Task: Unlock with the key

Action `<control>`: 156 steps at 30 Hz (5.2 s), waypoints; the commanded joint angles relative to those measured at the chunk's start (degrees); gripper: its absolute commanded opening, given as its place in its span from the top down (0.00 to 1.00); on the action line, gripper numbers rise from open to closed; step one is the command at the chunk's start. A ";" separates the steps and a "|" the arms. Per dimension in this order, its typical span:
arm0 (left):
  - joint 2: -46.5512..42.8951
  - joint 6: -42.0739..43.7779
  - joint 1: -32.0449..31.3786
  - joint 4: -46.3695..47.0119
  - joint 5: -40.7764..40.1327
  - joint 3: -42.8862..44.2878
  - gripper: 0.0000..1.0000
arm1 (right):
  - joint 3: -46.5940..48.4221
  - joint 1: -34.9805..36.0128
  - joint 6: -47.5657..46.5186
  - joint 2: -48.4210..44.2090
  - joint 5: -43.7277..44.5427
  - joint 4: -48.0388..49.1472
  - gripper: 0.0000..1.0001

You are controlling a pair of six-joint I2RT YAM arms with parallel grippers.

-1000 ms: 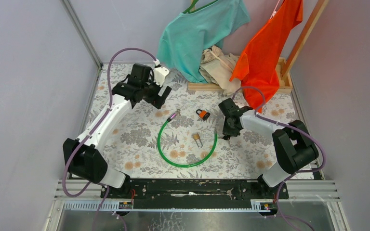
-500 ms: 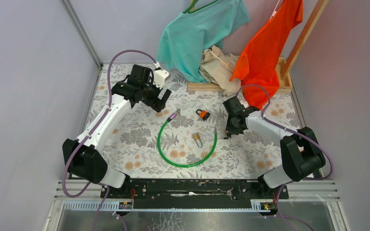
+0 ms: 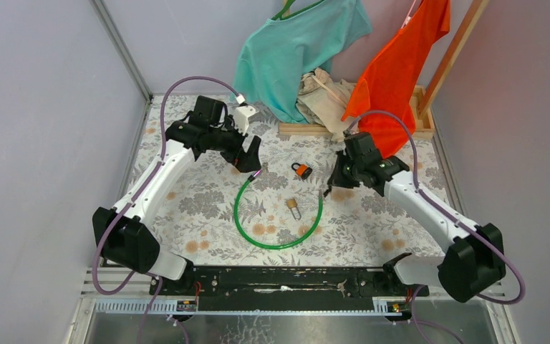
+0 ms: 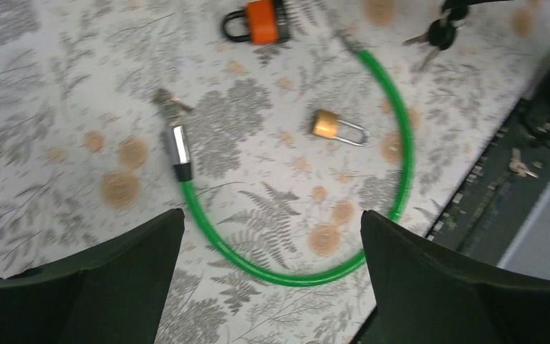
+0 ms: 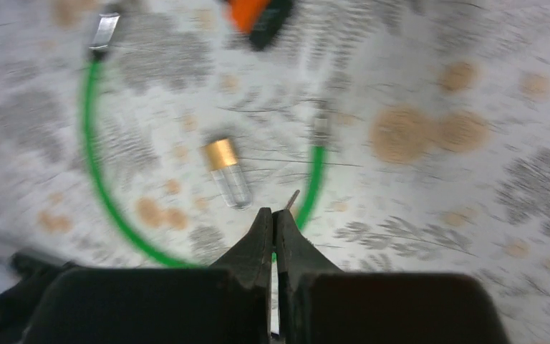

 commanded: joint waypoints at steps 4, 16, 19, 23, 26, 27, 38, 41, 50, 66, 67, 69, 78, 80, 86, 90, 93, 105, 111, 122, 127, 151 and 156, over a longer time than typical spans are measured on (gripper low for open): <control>-3.46 6.18 -1.47 -3.92 23.77 -1.09 0.00 | 3.66 2.84 -2.82 -9.21 -35.35 17.74 1.00; -11.06 8.15 -6.23 -5.39 38.33 -4.89 0.03 | 8.42 10.77 -1.62 -8.19 -51.26 24.70 1.00; -12.19 8.15 -7.02 -5.29 39.18 -6.38 0.07 | 9.37 11.30 -0.35 -7.72 -52.18 26.56 1.00; -12.94 7.64 -7.66 -5.27 41.38 -8.09 0.11 | 10.51 11.35 1.69 -7.35 -51.40 29.36 1.00; -13.03 7.38 -8.24 -5.23 42.85 -8.86 0.12 | 11.65 11.42 3.27 -7.09 -50.46 30.96 1.00; -13.09 7.04 -8.46 -4.98 43.25 -8.93 0.12 | 11.80 11.47 3.85 -7.05 -50.36 31.66 1.00; -11.34 -2.71 -10.75 4.98 41.10 -10.17 0.28 | 12.22 12.16 6.35 -6.51 -47.62 34.93 1.00; -11.26 -1.58 -10.68 4.72 39.93 -9.36 0.29 | 12.53 12.28 6.27 -6.41 -48.80 34.42 1.00; -10.68 -1.29 -10.70 4.23 42.30 -6.58 0.33 | 10.71 12.31 10.49 -6.79 -48.89 39.10 1.00; -11.32 3.49 -10.67 -0.28 42.81 -4.32 0.81 | 5.90 12.47 13.97 -6.96 -47.96 43.55 1.00; -11.32 4.35 -10.68 -0.92 42.43 -4.06 0.90 | 5.85 12.48 14.09 -7.00 -47.94 43.60 1.00; -11.29 5.42 -10.71 -2.02 41.17 -3.79 1.00 | 5.76 12.46 14.08 -7.12 -47.89 43.54 1.00; -12.29 12.76 -10.61 -9.52 32.33 -2.51 1.00 | 6.59 12.48 10.87 -7.84 -48.55 37.55 0.70; -12.69 14.55 -10.59 -11.22 27.19 -2.49 1.00 | 7.47 12.44 9.00 -8.32 -47.96 34.58 0.53; -13.43 26.58 -11.25 -18.18 6.24 1.79 1.00 | 12.47 11.21 5.94 -7.04 -44.70 26.95 0.37; -14.71 35.16 -14.33 -18.99 -6.54 5.00 1.00 | 14.34 7.99 10.56 -4.12 -44.98 27.09 0.36; -17.48 41.47 -19.18 -17.31 -14.92 4.74 1.00 | 14.73 6.87 13.50 -1.60 -45.56 27.78 0.36; -41.10 88.88 -35.04 24.85 -36.54 -30.18 1.00 | 12.43 7.78 23.63 3.60 -50.04 42.60 0.25; -47.30 98.34 -35.04 44.68 -33.77 -41.53 1.00 | 9.46 11.17 27.12 4.76 -50.44 51.12 0.26; -48.55 105.26 -35.06 60.03 -32.23 -48.61 1.00 | 5.19 13.93 29.36 3.62 -49.97 58.99 0.39; -48.28 106.57 -35.03 61.40 -31.83 -48.62 1.00 | 4.10 14.82 29.58 3.76 -49.43 59.59 0.44; -47.31 107.18 -35.05 63.83 -35.51 -49.19 1.00 | -0.04 15.88 39.90 5.91 -48.39 76.70 0.77; -47.42 107.85 -35.06 64.58 -35.55 -49.63 1.00 | 0.41 15.90 40.39 6.75 -46.32 76.59 0.95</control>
